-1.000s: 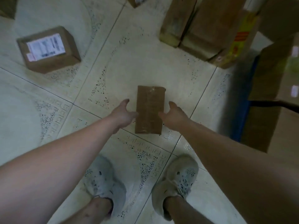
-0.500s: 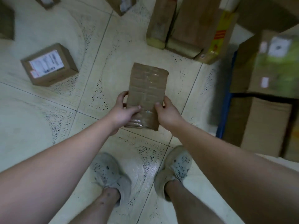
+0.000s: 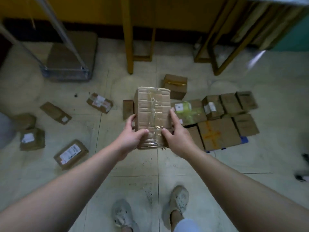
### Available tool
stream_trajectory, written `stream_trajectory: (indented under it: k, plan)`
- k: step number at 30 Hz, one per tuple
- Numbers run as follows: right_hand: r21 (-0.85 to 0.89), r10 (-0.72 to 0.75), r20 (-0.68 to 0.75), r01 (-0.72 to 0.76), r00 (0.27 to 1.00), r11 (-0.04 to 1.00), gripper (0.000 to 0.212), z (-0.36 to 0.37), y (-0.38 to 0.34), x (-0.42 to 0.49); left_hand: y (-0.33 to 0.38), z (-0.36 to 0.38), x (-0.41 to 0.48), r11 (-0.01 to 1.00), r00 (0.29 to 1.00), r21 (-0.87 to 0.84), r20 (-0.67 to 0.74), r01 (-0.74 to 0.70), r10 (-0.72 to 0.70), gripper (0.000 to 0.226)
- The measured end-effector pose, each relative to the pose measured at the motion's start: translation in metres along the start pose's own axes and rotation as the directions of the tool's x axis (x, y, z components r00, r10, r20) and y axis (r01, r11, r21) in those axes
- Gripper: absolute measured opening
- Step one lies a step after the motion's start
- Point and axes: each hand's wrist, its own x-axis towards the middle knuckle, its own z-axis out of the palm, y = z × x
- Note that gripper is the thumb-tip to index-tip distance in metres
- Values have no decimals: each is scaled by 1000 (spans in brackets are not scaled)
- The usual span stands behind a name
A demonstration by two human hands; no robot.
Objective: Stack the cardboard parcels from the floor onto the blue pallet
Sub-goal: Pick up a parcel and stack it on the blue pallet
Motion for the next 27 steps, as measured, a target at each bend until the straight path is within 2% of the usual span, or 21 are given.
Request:
stream_trajectory:
  k: [3,6,10,15,22,27]
  plan:
    - [21,-50,-81,52,995,998,67,-58,-12,-37,48,37,-29,998,998,54,65,-29,26,74]
    - [-92,-130,-107,120,986,988,68,-118,-13,-64,82,81,-45,994,994,86,93,-73,65,71]
    - [-264,-203,-39,186,978,946,74,-200,5,-80,112,155,-57,994,995,71,63,-86,81,65]
    - [-381,-219,18,209,976,901,84,-280,36,-80,137,237,-61,993,994,48,37,-104,102,56]
    - [-435,-239,50,237,970,869,91,-334,46,-39,175,276,-29,979,989,143,-7,-146,148,45]
    - [-514,-185,89,205,979,833,96,-355,45,15,193,289,29,990,994,101,40,-101,98,48]
